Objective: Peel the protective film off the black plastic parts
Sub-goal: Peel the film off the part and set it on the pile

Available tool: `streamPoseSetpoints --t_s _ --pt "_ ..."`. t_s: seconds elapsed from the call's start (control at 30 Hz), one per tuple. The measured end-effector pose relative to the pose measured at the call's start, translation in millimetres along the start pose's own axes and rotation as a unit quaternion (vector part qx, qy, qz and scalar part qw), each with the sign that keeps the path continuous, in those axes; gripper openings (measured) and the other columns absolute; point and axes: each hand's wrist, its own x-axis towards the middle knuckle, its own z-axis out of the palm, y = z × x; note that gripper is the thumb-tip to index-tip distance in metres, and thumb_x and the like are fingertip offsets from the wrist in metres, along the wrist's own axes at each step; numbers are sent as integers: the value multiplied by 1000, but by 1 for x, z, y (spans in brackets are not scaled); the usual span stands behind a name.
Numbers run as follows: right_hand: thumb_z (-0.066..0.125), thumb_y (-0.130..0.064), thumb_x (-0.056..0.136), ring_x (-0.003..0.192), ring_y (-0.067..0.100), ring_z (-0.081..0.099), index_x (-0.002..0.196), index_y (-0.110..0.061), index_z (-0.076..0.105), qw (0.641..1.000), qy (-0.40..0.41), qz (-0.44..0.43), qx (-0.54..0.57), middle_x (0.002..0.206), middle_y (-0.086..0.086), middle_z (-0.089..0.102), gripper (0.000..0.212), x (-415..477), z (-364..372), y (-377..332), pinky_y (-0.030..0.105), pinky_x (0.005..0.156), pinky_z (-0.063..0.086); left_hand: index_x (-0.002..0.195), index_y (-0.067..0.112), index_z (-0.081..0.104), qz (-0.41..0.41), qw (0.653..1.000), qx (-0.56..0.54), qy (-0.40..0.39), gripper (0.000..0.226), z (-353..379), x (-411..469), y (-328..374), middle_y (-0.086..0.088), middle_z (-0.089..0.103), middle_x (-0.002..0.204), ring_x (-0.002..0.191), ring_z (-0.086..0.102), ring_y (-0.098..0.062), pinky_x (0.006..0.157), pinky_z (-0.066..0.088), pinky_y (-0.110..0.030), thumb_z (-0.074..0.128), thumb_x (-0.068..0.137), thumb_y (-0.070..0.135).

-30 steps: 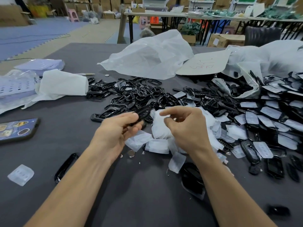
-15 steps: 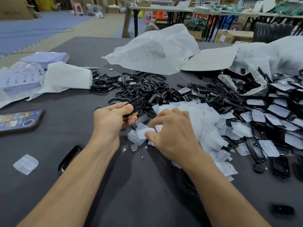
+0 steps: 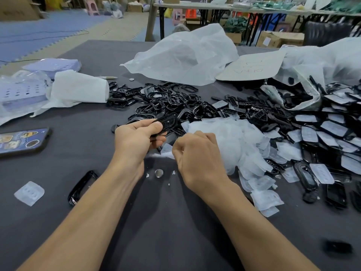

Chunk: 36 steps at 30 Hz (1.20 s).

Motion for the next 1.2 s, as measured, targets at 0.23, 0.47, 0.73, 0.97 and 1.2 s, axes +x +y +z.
streamPoseSetpoints --t_s 0.23,0.47,0.73,0.97,1.2 --pt "56 -25 101 64 13 51 84 -31 55 970 90 76 212 62 -10 56 18 1 -6 12 35 62 42 84 13 75 10 1000 -11 14 11 5 -2 -2 2 73 62 50 64 -11 46 51 -21 79 87 3" --pt "63 -21 99 53 9 48 85 -26 61 969 88 51 227 53 -15 52 15 -1 -7 10 16 53 32 77 21 79 70 995 -34 62 18 12 -6 -10 9 74 68 64 67 -8 62 57 -27 78 90 8" --pt "65 -8 90 43 22 60 77 -23 67 892 78 111 432 51 3 65 20 2 -14 12 27 50 46 74 25 76 117 989 44 74 26 11 -1 -11 10 76 67 60 70 -1 57 54 -17 79 85 1" --pt "59 9 81 64 13 68 90 -17 72 843 133 156 498 81 3 76 31 9 -23 30 24 62 49 75 55 76 111 976 183 30 27 8 -8 -16 19 76 69 66 72 1 75 59 -30 79 75 28" --pt "64 11 82 68 17 73 82 -19 76 839 139 139 508 76 6 77 32 7 -29 33 18 63 52 79 54 77 99 983 156 12 20 10 -16 -8 15 77 73 73 76 -6 84 63 -42 76 67 38"
